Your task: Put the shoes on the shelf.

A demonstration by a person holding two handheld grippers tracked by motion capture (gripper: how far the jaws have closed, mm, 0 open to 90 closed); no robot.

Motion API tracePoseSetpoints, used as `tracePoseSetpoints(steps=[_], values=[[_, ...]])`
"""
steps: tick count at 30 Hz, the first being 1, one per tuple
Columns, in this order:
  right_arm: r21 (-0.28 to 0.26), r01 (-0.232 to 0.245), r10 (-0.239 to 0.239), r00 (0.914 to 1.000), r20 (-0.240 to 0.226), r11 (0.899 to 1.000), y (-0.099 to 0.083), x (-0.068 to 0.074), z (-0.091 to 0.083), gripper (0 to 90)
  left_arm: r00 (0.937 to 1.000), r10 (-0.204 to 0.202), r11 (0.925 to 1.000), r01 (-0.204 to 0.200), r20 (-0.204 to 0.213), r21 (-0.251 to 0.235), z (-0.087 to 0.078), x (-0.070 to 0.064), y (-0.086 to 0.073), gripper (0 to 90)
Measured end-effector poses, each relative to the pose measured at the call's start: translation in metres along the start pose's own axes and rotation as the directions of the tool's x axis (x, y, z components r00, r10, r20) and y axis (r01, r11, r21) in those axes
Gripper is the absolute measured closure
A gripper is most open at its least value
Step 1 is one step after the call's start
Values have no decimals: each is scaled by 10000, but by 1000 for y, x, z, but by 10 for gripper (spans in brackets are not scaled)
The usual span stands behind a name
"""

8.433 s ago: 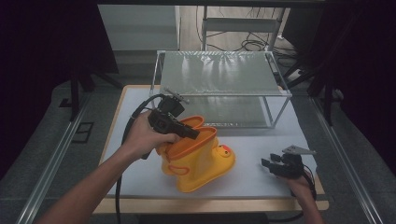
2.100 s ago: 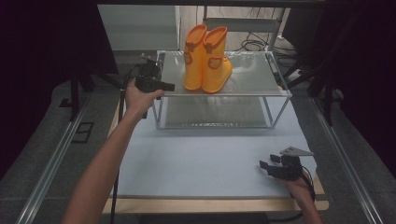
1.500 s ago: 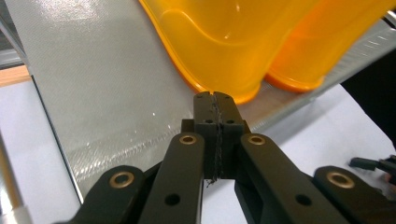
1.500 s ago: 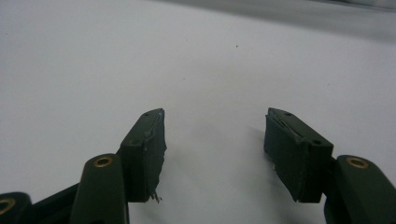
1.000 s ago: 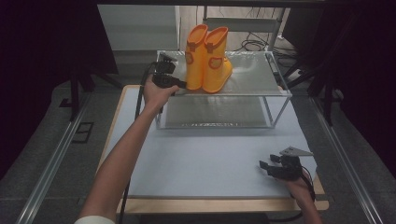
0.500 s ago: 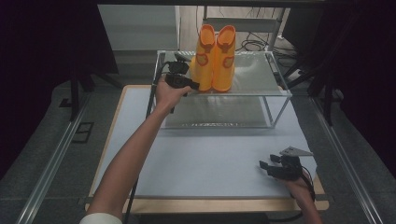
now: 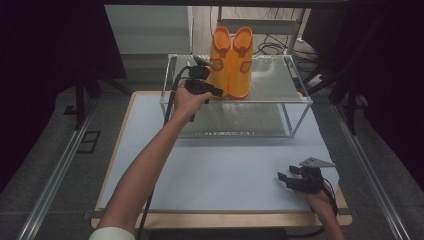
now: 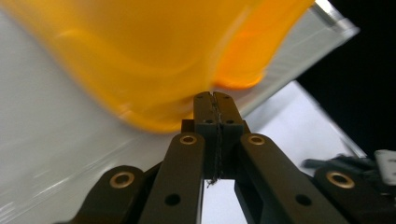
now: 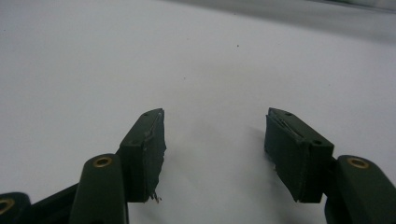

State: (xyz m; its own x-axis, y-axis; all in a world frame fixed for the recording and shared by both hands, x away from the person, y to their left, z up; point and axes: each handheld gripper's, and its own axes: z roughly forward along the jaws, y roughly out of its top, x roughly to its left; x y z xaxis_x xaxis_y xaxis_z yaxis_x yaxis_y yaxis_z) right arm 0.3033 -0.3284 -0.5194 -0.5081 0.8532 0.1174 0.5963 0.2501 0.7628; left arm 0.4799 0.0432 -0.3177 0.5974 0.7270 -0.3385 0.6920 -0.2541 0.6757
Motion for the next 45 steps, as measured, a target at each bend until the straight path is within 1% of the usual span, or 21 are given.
tracePoseSetpoints(steps=[2,5,8,10,13,15,18,19,20,23,25,28,31,32,34,35,36,38,40,41,45], values=[[-2,3,-3,10000,-5,10000,0,0,0,381,9991,360,9992,-356,-223,187,3,-7,0,888],[-26,-4,4,10000,-73,10000,0,-1,0,381,9972,567,9983,-559,-488,166,-5,-7,-2,879],[-27,17,-17,10000,-58,10000,0,-1,0,381,9964,306,9995,-315,-796,-99,-17,4,-5,879],[-6,78,-78,10000,3,10000,0,0,0,381,9937,22,9996,-53,-1123,-272,-22,13,-6,876],[19,83,-83,10000,28,10000,0,1,0,382,9847,-241,9992,183,-1728,-355,-22,25,-8,872],[-4,80,-80,10000,34,10000,0,1,0,384,9827,-350,9989,288,-1820,-369,-18,30,-8,872],[-5,54,-54,10000,15,10000,0,1,0,384,9840,-379,9988,317,-1743,-377,-10,31,-6,872],[-7,37,-37,10000,2,10000,0,0,0,384,9842,-473,9983,406,-1707,-429,-7,29,-6,883],[-5,9,-9,10000,-20,10000,0,0,0,384,9838,-444,9982,367,-1735,-473,-6,28,-5,892],[-6,22,-22,10000,-18,10000,0,0,0,384,9842,-433,9985,369,-1718,-402,-5,26,-3,895],[-9,26,-26,10000,-17,10000,0,0,0,384,9857,-570,9977,503,-1587,-460,-5,27,-2,896],[-4,15,-15,10000,-18,10000,0,0,0,384,9862,-602,9972,526,-1545,-525,-5,26,-2,896],[-12,22,-22,10000,-7,10000,0,0,0,384,9906,-696,9964,634,-1180,-557,-1,23,-2,896],[-13,23,-23,10000,-5,10000,0,0,0,384,9913,-693,9965,635,-1120,-547,0,22,-1,896],[2,10,-10,10000,-26,10000,0,0,0,384,9899,-438,9981,374,-1346,-497,0,19,-1,894],[-5,3,-3,10000,-36,10000,0,0,0,384,9883,-295,9987,229,-1496,-453,-1,18,-1,890],[-13,2,-2,10000,-45,10000,0,0,0,384,9885,-244,9990,184,-1493,-414,-3,19,-2,875],[-12,4,-4,10000,-43,10000,0,0,0,384,9913,-306,9986,248,-1279,-466,-7,23,-4,851],[-4,-1,1,10000,-41,10000,0,0,0,384,9907,-228,9987,163,-1338,-492,-13,25,-7,837],[-2,-1,1,10000,-39,10000,0,0,0,384,9918,-287,9984,223,-1243,-527,-16,24,-9,837],[-4,43,-43,10000,-2,10000,0,0,0,382,9936,-30,9980,-42,-1128,-631,-30,21,-16,753]])
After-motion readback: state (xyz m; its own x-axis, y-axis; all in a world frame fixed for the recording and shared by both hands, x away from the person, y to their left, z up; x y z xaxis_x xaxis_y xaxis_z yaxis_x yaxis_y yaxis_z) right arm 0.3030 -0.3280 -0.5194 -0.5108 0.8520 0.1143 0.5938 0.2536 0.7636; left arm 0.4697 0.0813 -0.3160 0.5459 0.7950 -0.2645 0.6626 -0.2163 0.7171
